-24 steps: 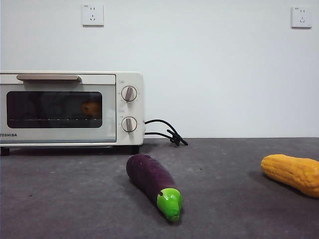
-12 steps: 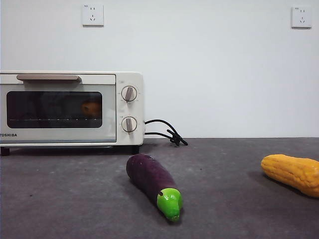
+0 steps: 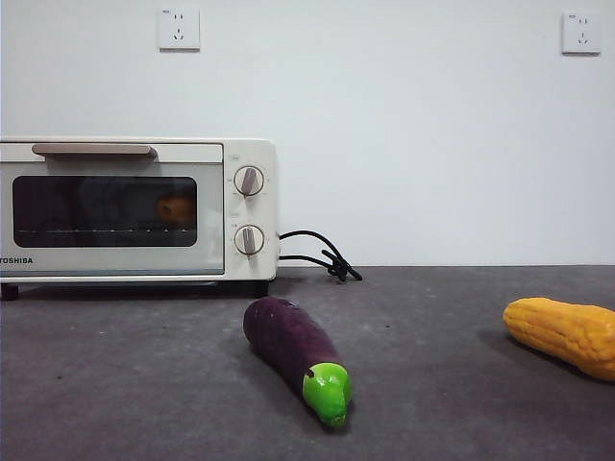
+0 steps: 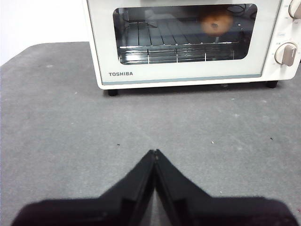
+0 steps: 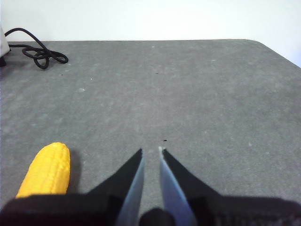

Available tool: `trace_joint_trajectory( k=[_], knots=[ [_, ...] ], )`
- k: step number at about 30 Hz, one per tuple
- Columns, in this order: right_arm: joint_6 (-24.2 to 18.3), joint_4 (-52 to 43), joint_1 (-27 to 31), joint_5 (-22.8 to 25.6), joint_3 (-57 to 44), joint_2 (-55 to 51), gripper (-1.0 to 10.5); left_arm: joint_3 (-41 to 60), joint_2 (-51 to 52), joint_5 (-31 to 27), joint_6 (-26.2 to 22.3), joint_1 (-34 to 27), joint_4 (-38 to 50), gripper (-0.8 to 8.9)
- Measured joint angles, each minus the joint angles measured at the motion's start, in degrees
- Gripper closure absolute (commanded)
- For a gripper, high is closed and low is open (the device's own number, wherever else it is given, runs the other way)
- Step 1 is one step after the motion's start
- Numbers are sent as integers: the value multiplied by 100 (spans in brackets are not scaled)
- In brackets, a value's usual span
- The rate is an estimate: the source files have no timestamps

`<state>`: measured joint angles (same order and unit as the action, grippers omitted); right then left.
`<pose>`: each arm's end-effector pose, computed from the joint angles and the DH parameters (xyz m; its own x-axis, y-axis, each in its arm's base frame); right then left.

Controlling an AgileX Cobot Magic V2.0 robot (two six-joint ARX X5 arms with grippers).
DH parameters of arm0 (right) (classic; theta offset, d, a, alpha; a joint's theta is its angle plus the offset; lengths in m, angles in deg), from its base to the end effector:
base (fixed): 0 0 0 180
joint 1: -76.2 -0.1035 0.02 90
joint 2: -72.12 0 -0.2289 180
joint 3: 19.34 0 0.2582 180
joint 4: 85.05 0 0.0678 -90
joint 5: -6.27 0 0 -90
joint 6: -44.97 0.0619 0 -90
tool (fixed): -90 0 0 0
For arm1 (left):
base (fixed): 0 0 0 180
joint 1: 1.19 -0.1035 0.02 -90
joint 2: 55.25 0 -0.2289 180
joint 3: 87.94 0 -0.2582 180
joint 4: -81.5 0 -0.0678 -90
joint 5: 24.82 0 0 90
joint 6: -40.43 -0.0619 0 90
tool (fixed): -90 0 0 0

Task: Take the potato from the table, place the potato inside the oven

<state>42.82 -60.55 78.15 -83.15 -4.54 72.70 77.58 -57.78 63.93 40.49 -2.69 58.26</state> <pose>0.1689 -0.0064 0.1461 0.9830 -0.0436 -0.1784 0.0373 0.9986 -0.0387 0.1710 0.0058 0.1417 0.9795 0.0475 -0.1957 -0.0478 0.9989 0.0032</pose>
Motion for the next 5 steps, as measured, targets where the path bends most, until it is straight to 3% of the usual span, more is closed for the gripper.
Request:
trace_joint_trajectory(
  k=[5],
  knots=[
    [0, -2, 0, 0, 0, 0, 883, 0, 0, 0, 0, 0, 0, 817]
  ],
)
